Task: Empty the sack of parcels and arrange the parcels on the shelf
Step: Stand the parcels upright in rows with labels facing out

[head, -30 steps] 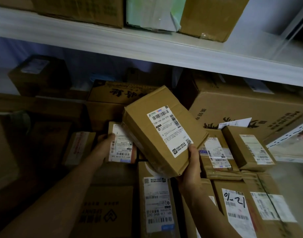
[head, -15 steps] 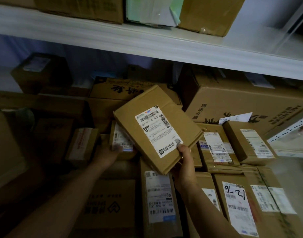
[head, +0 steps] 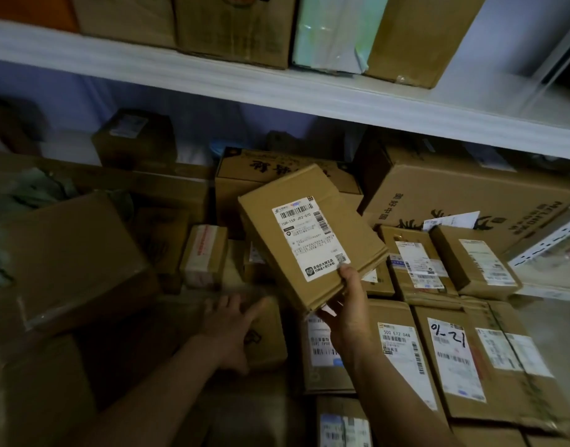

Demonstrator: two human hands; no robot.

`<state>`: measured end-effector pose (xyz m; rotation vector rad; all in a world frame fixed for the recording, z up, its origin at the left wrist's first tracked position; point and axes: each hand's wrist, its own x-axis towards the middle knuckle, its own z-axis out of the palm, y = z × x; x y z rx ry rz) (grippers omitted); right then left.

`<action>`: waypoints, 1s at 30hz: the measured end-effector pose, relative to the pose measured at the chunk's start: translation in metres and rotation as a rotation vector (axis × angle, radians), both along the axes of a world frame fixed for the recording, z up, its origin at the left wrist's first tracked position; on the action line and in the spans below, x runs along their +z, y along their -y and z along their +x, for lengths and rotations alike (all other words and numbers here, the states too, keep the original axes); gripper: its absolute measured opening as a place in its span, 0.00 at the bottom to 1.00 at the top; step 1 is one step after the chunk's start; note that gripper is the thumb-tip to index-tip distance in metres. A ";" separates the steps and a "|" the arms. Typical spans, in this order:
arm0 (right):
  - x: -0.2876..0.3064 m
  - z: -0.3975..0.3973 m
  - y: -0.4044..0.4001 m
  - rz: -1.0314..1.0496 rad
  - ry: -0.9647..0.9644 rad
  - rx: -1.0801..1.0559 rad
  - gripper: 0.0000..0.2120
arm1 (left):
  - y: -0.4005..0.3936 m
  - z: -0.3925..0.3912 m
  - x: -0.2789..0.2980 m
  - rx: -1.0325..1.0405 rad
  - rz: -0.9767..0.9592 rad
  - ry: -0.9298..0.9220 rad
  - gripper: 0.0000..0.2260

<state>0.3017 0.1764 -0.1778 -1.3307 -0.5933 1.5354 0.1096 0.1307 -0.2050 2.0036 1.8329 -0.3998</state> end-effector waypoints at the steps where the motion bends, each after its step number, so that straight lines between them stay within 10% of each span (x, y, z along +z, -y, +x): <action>1: 0.000 0.001 0.004 -0.003 -0.013 -0.006 0.41 | 0.002 -0.002 0.003 0.076 0.032 0.032 0.56; 6: 0.008 0.002 0.025 -0.024 -0.077 -0.074 0.23 | 0.010 -0.021 0.020 0.458 0.209 0.272 0.55; 19: 0.017 -0.012 0.039 -0.020 -0.117 -0.178 0.26 | -0.024 -0.041 0.075 0.950 0.542 0.603 0.46; 30: -0.006 -0.038 0.045 -0.120 -0.131 -0.105 0.40 | -0.094 -0.060 0.059 0.793 0.603 0.055 0.39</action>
